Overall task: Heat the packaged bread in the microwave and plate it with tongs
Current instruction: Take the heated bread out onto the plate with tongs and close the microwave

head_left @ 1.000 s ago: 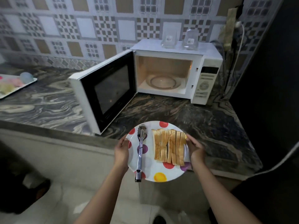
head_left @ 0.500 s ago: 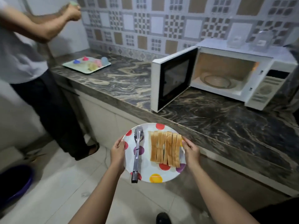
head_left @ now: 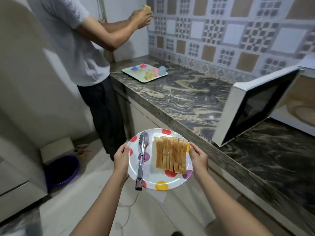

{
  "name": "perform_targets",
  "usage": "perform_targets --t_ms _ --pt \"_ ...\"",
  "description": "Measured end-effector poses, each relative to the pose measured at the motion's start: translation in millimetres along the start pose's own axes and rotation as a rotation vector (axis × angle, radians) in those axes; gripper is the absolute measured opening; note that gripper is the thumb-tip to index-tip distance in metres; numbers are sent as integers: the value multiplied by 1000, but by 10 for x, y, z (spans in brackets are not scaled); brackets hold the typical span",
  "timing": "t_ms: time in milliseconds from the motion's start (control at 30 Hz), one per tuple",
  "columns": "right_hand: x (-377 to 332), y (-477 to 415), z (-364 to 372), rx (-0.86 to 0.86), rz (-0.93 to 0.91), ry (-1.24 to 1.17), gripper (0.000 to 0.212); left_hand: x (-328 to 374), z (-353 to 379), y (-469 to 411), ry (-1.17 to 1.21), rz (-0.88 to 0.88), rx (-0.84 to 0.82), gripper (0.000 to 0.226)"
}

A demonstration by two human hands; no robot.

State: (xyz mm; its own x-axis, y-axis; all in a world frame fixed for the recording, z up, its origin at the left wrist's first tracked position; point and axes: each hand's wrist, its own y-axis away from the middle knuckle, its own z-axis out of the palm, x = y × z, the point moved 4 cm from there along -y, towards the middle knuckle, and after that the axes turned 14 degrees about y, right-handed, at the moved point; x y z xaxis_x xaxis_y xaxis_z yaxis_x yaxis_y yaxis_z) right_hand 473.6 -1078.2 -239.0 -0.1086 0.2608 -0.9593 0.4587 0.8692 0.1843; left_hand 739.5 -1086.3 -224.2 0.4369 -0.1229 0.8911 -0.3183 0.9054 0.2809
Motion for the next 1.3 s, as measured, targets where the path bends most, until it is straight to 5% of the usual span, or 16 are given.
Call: perform_targets --t_ms 267,600,967,1300 --pt "-407 -1270 432 -17 1 5 29 170 691 -1062 29 3 53 20" --pt "-588 -2437 648 182 94 2 15 90 1500 -2294 -53 -30 -6 29" --pt "-590 -3246 515 503 138 -11 11 -121 2597 -3428 -286 -104 -276 35" --pt "-526 -3236 101 774 261 194 18 -362 3249 -3657 -588 10 -581 31"
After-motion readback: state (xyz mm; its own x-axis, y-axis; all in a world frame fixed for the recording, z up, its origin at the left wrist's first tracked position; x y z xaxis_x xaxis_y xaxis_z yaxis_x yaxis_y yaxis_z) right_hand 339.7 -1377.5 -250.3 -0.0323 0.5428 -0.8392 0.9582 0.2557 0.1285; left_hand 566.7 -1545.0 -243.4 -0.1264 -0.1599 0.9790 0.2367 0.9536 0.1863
